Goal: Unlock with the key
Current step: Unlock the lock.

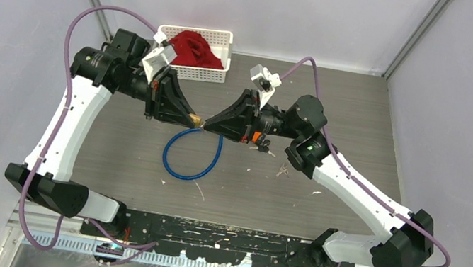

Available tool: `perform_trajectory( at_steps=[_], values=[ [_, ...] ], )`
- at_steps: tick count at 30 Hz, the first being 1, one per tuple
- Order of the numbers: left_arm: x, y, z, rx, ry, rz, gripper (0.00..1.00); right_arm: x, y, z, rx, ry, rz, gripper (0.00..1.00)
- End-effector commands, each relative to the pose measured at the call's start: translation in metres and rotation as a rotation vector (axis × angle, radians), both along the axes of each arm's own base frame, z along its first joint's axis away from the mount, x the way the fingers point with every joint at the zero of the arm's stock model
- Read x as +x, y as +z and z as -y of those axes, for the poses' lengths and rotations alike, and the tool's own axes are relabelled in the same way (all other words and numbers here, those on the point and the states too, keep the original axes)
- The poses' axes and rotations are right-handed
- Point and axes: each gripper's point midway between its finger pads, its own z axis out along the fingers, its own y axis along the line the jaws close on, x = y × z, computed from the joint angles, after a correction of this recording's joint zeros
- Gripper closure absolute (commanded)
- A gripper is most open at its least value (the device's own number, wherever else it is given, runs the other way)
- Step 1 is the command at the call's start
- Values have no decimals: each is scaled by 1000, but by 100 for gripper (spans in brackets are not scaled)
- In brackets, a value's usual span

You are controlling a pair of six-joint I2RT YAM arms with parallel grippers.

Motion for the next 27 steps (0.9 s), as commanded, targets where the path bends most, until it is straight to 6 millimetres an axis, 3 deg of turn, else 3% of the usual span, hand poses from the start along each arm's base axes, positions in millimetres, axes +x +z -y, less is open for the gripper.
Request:
perform_trajectory(
  at_steps=[1,4,7,12,15,17,21,27],
  values=[
    [-27,35,0,-179,-113,-1,100,3,16,-1,18,-21,25,75],
    [-27,34,0,-179,-111,0,100,0,16,3,8,-26,21,70],
    [-26,34,0,-179,-110,1,100,-3,19,2,8,-4,2,79],
    [-26,32,0,-180,-111,5,100,-1,20,-1,19,4,-28,84],
    [-26,28,0,-178,-111,2,100,1,20,-4,25,11,-62,98],
    [-25,25,1,-177,-110,0,100,3,19,-6,25,4,-93,99],
    [-19,18,1,-139,-85,34,100,12,13,-8,29,-24,-215,99],
    [8,-13,0,38,28,154,100,16,11,-6,111,42,-488,99]
  ],
)
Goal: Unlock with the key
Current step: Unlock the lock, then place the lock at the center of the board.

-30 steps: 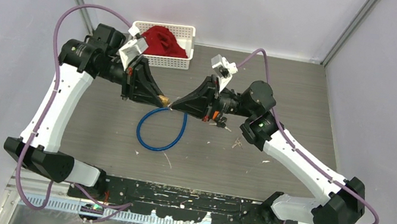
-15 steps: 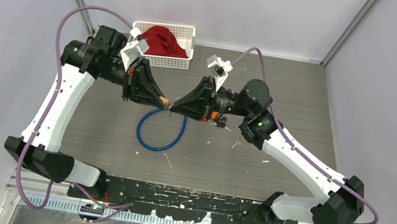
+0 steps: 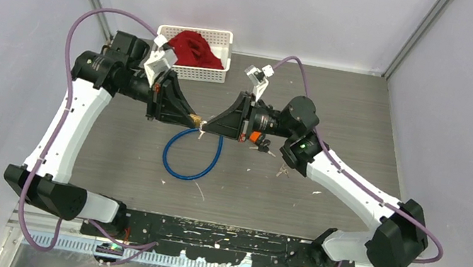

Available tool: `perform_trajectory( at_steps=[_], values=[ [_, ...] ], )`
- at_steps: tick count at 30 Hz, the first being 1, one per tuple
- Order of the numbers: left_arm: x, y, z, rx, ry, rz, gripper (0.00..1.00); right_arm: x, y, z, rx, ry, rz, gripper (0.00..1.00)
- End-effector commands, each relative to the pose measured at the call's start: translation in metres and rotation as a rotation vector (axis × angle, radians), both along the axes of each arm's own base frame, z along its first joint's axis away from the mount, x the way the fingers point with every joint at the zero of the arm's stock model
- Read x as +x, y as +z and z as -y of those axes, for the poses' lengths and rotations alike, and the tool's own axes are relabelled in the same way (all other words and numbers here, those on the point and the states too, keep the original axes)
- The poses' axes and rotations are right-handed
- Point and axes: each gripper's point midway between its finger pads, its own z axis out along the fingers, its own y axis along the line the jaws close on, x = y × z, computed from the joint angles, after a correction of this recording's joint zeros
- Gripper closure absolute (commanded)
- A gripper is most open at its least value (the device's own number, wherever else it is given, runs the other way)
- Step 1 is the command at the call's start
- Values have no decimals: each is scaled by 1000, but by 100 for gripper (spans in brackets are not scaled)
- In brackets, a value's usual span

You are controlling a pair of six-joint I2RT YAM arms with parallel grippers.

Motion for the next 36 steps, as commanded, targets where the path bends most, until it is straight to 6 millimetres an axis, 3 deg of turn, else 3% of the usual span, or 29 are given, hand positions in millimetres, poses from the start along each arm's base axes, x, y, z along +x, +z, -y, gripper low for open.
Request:
perform_trajectory(
  at_steps=[1,6,7,10,11,14,20,33,36],
  values=[
    [1,-4,-1,55,24,139,100,13,25,0,150,-18,-183,99],
    [1,-3,-3,60,24,196,100,15,19,4,170,8,-266,99],
    [1,-2,-2,56,23,188,100,13,20,5,169,13,-248,93],
    [2,1,1,31,23,102,100,7,19,10,140,-17,-114,59],
    [3,1,3,21,20,56,100,10,17,11,122,-62,-31,52],
    [3,5,6,-13,-7,-27,100,15,17,17,71,-140,83,47],
    [36,-4,17,38,125,-226,100,20,7,9,46,-132,80,48],
    [33,-12,18,38,103,-268,100,34,8,-5,94,-141,1,64],
    [32,-13,19,38,100,-269,100,37,6,-7,116,-143,-34,78]
  ],
)
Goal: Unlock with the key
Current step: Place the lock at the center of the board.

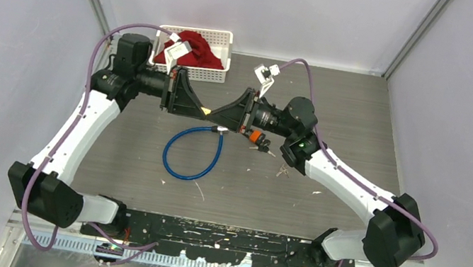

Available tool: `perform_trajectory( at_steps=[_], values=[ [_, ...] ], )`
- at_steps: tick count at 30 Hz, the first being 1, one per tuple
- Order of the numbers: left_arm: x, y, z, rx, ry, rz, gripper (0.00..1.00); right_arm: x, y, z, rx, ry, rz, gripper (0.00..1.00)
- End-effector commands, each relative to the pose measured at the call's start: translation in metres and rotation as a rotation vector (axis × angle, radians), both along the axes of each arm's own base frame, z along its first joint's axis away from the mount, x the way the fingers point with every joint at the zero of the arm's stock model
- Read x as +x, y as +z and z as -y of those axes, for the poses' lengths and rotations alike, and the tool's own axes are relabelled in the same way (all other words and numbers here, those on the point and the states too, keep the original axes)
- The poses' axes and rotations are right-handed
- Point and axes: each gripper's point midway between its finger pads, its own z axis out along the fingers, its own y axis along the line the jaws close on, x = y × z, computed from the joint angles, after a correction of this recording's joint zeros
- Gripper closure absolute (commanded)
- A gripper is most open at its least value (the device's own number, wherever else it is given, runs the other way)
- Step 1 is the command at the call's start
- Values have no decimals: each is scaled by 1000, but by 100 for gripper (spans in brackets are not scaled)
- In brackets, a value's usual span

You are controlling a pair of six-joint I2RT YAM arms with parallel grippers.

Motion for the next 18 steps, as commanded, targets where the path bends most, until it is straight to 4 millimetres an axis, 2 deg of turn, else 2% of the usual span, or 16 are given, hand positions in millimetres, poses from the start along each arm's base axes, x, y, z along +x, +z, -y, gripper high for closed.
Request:
perform_trajectory(
  at_steps=[1,3,5,6,8,9,13,18],
  values=[
    [-10,16,4,-35,-39,77,100,-5,30,-7,118,12,24,82],
    [-11,13,4,-33,-40,71,99,-5,31,-7,140,15,6,90],
    [-9,9,4,-23,-28,56,86,-6,30,-6,147,20,0,97],
    [-9,8,4,-21,-25,51,75,-6,30,-6,149,19,-1,99],
    [-8,8,4,-16,-18,49,40,-4,28,-5,146,10,-8,99],
    [-6,8,3,-9,-4,54,19,-3,27,-4,142,5,-12,99],
    [14,0,-5,50,94,65,6,10,16,6,122,-36,-48,99],
    [55,-22,-31,167,254,21,4,33,-17,20,48,-103,-100,99]
  ],
)
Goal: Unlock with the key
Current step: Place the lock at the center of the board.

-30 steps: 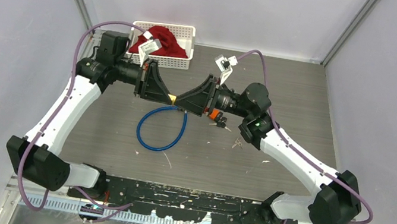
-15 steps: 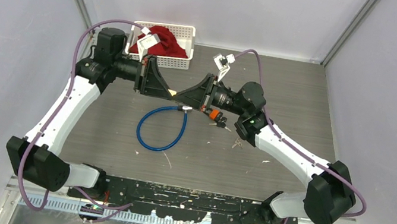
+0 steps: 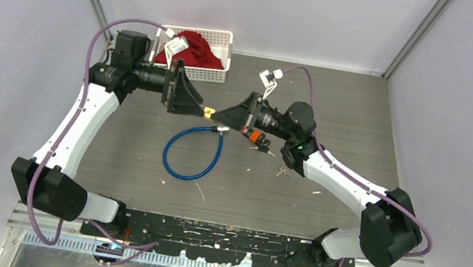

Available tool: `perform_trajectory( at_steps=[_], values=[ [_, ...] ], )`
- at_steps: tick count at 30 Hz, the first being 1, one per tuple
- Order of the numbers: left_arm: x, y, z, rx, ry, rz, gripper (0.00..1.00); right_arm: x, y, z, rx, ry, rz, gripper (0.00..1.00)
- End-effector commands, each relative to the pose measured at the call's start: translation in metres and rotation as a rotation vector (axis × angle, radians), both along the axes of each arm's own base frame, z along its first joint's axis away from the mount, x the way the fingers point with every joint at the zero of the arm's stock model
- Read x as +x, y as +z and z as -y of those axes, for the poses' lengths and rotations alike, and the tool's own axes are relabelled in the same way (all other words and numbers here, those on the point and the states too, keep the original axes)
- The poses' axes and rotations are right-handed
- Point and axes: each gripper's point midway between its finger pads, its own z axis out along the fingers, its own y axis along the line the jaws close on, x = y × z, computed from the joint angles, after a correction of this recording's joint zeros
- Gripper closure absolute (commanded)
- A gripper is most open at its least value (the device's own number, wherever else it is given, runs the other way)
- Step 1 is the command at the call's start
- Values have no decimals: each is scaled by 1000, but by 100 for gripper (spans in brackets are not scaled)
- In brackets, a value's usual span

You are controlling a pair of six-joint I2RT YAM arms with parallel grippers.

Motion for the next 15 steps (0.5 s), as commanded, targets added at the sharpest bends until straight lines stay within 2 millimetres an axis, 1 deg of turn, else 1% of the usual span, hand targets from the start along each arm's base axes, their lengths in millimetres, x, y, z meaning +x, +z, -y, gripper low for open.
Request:
perform_trajectory(
  at_steps=[1,3,5,6,8,11,13,15],
  values=[
    [36,-11,-26,93,142,6,3,21,-9,17,-13,-85,7,99],
    [45,-13,-33,93,166,-18,3,30,-28,24,-53,-114,-17,99],
    [51,-16,-38,111,185,-2,3,41,-47,32,-91,-146,-37,99],
    [54,-24,-43,159,213,4,2,46,-59,37,-119,-166,-48,99],
    [65,-39,-56,267,288,53,2,58,-84,48,-175,-215,-83,99],
    [72,-63,-73,391,327,124,2,72,-118,65,-247,-271,-129,99],
    [74,-78,-80,446,339,156,1,77,-143,72,-312,-302,-168,99],
    [73,-90,-83,466,327,167,1,81,-169,79,-396,-340,-197,99]
  ],
)
